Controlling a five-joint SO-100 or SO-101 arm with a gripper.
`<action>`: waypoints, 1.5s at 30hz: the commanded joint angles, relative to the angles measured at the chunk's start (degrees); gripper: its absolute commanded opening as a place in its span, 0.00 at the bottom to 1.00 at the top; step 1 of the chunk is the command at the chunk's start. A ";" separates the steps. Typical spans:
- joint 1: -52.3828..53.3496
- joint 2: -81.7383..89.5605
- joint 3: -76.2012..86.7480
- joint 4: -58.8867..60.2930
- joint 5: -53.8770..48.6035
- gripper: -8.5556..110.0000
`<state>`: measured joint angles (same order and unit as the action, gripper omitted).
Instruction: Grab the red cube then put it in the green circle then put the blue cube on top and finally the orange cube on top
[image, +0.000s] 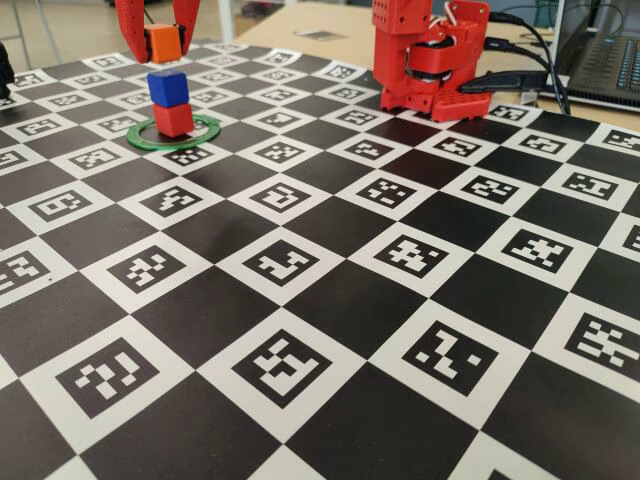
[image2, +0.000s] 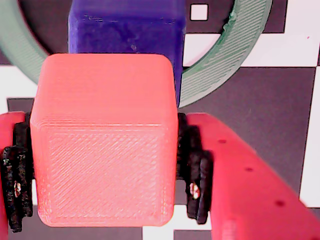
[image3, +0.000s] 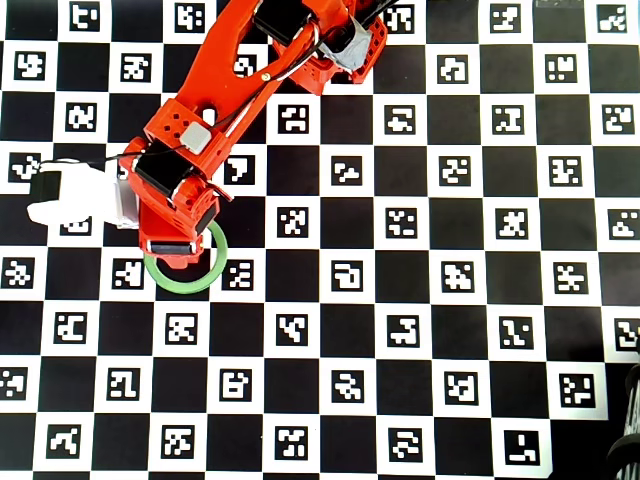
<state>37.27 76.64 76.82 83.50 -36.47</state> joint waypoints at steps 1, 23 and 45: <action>0.35 3.08 -0.26 -1.14 0.00 0.13; 1.23 2.64 1.93 -3.25 -0.35 0.13; 2.02 2.81 4.31 -4.83 -0.97 0.13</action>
<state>38.76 76.64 81.47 79.28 -37.00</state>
